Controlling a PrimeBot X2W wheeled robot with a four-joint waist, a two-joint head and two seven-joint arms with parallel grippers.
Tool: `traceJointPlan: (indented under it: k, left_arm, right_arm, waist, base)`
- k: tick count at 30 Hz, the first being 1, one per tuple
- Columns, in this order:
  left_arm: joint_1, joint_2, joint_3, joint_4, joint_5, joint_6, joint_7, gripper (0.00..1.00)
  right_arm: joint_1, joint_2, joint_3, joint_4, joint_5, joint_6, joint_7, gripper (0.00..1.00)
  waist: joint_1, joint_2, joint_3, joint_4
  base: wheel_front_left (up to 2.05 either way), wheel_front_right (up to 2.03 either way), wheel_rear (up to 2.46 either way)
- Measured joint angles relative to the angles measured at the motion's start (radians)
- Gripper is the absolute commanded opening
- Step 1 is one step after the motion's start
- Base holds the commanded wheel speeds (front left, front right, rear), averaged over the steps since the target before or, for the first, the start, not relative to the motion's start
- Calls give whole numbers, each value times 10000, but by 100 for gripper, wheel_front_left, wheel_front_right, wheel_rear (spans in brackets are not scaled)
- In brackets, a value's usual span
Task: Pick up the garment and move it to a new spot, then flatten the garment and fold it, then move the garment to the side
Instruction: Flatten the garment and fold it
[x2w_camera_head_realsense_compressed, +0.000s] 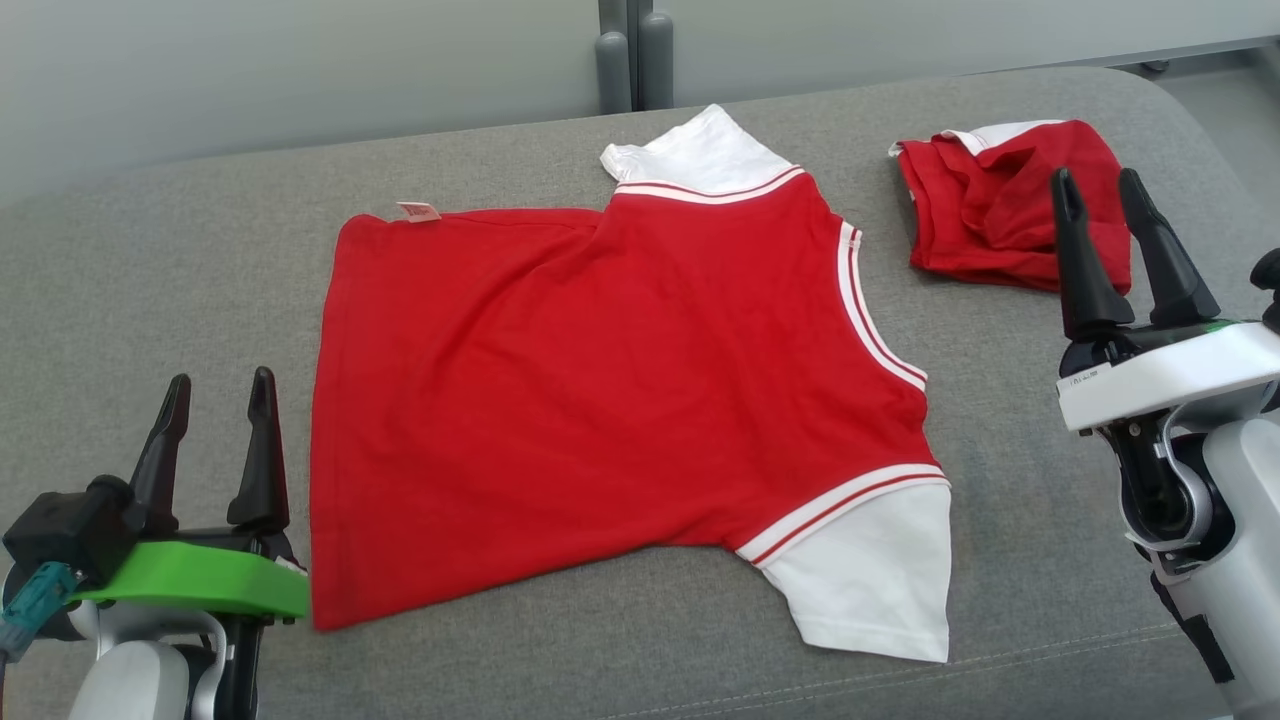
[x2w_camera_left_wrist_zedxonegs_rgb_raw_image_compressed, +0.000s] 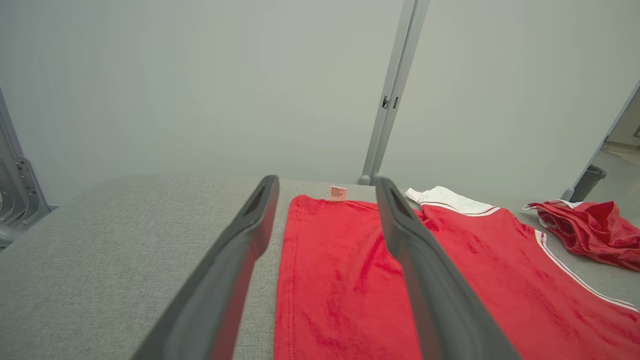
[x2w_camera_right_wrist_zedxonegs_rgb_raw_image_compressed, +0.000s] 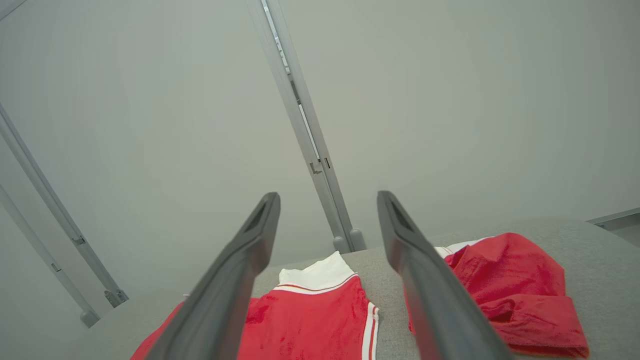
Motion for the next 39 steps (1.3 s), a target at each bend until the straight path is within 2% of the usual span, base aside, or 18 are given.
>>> traceJointPlan:
  k: [5,13,26,39]
  left_arm:
    - [142,-38,163,-54,146,2,-6,100]
    - [474,-190,226,-56,257,2,-6,100]
    - [547,-372,445,-192,583,-4,-6,100]
    - [662,-587,560,-198,685,-138,-6,100]
  right_arm:
    - [549,71,82,-90,-1028,-244,0,100]
    - [1388,447,150,-13,-1927,-339,0,100]
    - [1691,920,-8,-44,-2518,-334,0,100]
    - [1855,1097,-207,21,-2844,-219,0,100]
  waist:
    - [0,0,-53,-23]
    - [0,0,-63,-9]
    - [0,0,-88,41]
    - [0,0,-102,112]
  base:
    - [0,0,0]
    - [0,0,0]
    - [0,0,0]
    - [0,0,0]
